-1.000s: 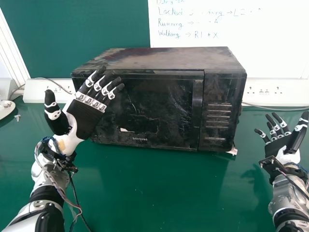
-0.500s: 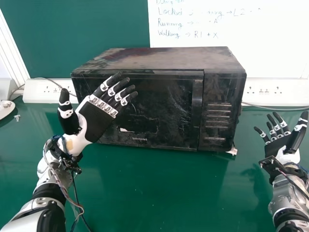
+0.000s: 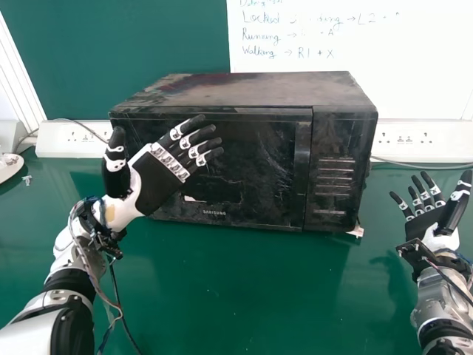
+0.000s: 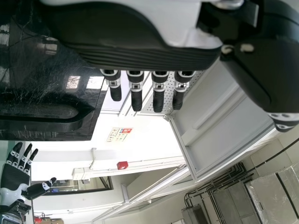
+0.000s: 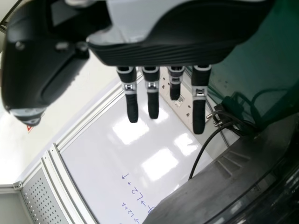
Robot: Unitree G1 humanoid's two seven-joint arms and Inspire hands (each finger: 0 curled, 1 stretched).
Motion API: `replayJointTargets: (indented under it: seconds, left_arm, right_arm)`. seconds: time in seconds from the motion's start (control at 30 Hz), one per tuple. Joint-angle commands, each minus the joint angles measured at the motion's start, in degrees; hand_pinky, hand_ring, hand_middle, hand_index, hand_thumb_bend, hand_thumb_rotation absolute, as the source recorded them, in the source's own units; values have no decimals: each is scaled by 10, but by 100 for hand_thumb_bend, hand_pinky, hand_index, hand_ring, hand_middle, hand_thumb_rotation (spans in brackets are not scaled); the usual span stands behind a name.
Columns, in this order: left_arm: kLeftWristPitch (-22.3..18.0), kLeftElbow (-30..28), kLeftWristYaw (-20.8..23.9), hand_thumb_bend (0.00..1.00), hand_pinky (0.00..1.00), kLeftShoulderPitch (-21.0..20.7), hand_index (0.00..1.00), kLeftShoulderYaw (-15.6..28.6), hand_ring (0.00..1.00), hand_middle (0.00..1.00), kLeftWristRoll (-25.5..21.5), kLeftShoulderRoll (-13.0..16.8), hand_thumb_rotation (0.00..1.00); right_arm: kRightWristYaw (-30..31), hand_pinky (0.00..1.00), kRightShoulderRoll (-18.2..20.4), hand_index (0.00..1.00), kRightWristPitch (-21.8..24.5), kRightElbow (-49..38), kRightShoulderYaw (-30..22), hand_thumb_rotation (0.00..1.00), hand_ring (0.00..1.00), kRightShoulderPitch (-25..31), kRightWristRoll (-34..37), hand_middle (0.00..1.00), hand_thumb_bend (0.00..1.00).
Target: Open the door of oven
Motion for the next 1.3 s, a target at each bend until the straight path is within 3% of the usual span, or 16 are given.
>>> replayJointTargets:
  seconds: [0.0,0.47,0.73,1.27]
  left_arm:
    - [-2,8,10,97,61,-5,86,-7,81,89,8,4,66]
    - [2,24,36,96,67,-8,85,-17,84,89,33,-6,70]
    - [9,29,63,96,65,-11,85,-31,84,89,53,-15,71]
    - [22,40,86,93,66,-55,85,-56,83,90,88,-42,79]
  right_arm:
    - [1,94,1,99,-3,-3,2,95,99,2,-1,100,100]
    - [-2,94,1,98,-3,-1,3,93,98,2,-2,100,100]
    - [-5,92,3,98,-5,-2,4,95,98,0,-3,100,100]
    - [1,96,4,99,-3,-4,0,93,99,2,2,100,100]
